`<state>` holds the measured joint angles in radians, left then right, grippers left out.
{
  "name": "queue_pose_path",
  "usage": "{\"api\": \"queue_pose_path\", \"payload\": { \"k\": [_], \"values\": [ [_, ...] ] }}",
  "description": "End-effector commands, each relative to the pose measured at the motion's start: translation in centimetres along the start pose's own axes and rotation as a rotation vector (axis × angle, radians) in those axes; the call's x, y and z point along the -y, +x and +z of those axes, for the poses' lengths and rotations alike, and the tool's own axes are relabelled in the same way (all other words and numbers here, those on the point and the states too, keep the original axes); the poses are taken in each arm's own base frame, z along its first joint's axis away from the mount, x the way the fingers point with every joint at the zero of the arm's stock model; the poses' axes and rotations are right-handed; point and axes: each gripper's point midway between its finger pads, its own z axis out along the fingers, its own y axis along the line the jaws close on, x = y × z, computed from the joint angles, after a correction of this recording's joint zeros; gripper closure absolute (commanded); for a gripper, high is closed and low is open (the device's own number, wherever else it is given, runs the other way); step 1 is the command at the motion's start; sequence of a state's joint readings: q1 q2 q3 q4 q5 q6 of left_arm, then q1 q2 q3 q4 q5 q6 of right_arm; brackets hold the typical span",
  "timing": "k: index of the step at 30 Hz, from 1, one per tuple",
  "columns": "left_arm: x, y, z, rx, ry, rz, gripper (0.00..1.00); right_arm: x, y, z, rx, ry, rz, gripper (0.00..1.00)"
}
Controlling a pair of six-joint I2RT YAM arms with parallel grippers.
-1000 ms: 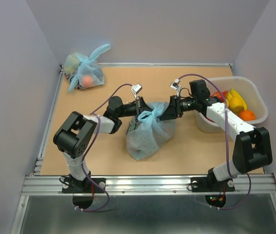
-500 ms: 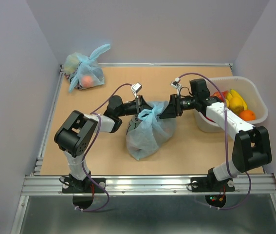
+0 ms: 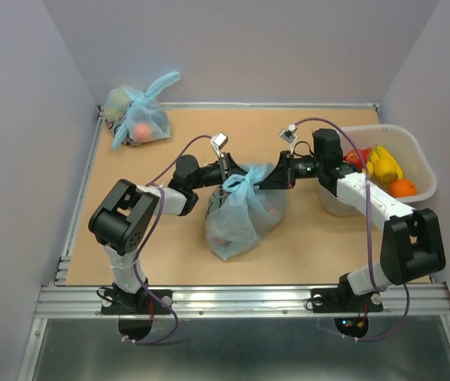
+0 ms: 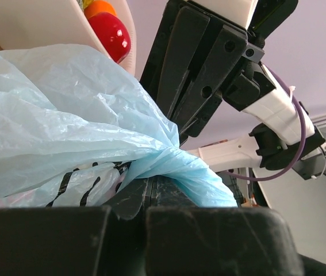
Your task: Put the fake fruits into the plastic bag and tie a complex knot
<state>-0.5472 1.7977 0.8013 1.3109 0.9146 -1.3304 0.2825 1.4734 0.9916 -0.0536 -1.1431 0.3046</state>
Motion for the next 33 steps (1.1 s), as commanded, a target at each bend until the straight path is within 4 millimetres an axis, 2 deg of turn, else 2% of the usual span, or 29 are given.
{"api": "queue_pose_path", "payload": {
  "k": [1,2,5,12,23,33],
  "values": [
    [5.8,1.0,-0.2,-0.034,0.21,0.296,0.9,-2.2,-1.7,-0.2,0.057,-0.046,-0.164,1.0],
    [5.6,0.8,-0.5,-0.026,0.197,0.293,0.85,-2.2,-1.4,-0.2,0.055,-0.045,-0.161,1.0],
    [5.2,0.6,-1.1,-0.019,0.169,0.299,0.77,-2.7,-1.2,-0.5,0.054,-0.053,-0.167,1.0],
    [3.7,0.8,-1.7,-0.034,0.097,0.309,0.71,-2.9,-1.2,-0.9,0.057,-0.048,-0.163,1.0],
    [3.6,1.0,-1.3,-0.063,0.096,0.311,0.55,-2.9,-1.1,-1.0,0.051,-0.053,-0.159,0.99],
    [2.0,1.3,-1.5,-0.067,0.034,0.281,0.53,-3.2,-1.3,-1.1,0.054,-0.055,-0.169,1.0]
  ]
}}
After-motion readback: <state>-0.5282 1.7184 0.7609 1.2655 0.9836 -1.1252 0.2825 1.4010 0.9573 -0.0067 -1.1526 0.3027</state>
